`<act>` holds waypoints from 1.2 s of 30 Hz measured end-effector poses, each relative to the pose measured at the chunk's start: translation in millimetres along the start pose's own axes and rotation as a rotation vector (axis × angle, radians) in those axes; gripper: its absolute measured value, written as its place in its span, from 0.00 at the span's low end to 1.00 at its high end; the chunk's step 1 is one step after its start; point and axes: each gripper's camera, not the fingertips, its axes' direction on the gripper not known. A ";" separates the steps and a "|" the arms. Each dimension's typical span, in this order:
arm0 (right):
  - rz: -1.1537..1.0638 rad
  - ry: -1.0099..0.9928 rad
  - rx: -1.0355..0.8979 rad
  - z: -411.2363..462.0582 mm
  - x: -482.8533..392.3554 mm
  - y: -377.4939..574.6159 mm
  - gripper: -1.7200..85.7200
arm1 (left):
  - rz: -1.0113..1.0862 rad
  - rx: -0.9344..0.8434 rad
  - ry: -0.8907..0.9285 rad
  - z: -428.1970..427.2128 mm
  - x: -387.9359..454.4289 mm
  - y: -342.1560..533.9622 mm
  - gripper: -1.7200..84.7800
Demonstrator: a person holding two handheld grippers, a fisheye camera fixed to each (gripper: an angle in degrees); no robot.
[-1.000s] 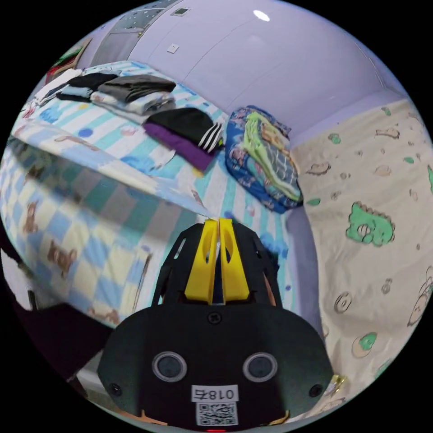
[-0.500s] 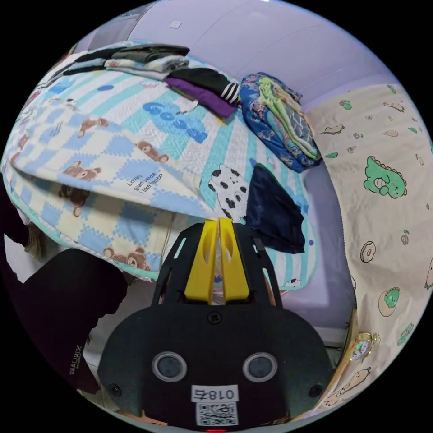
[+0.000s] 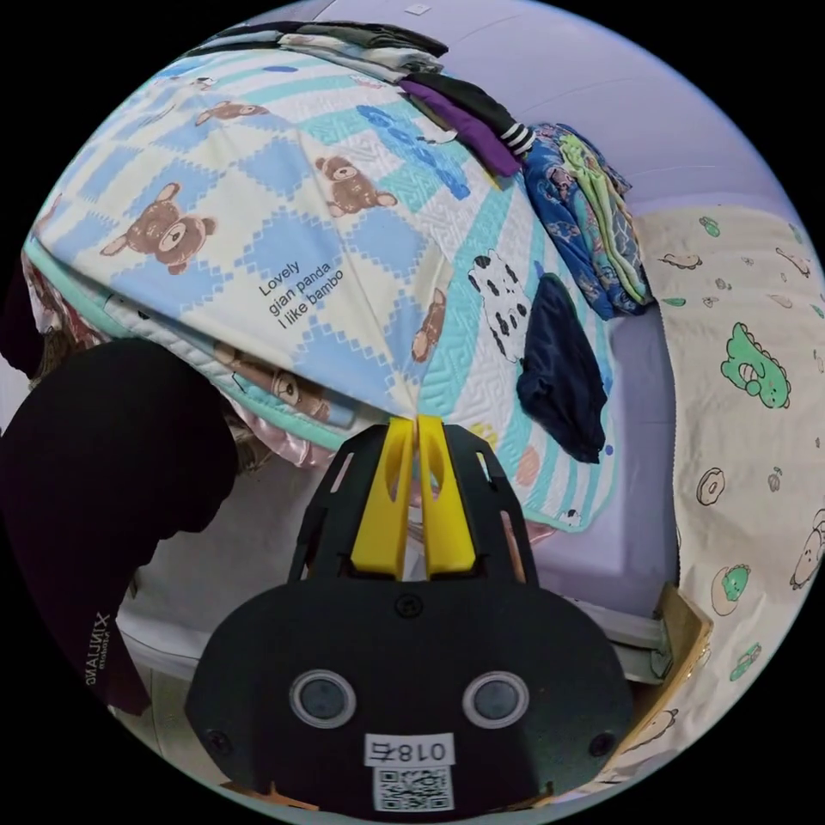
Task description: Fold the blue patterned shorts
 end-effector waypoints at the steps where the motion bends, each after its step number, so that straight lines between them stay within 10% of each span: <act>1: -0.012 0.002 -0.014 5.4 -6.1 1.6 0.03 | 0.014 -0.029 -0.015 3.5 1.9 0.8 0.05; 18: 0.398 -0.068 -0.069 30.1 -40.7 89.2 0.02 | -0.114 0.194 -0.058 -51.9 -13.4 53.7 0.11; 27: 0.456 -0.197 0.098 7.5 -91.3 51.9 0.02 | 0.045 -0.028 -0.087 29.2 15.2 -55.2 0.13; 36: 0.364 -0.205 0.155 -0.3 -153.4 7.7 0.02 | -0.006 -0.104 0.321 68.7 -26.1 -87.6 0.15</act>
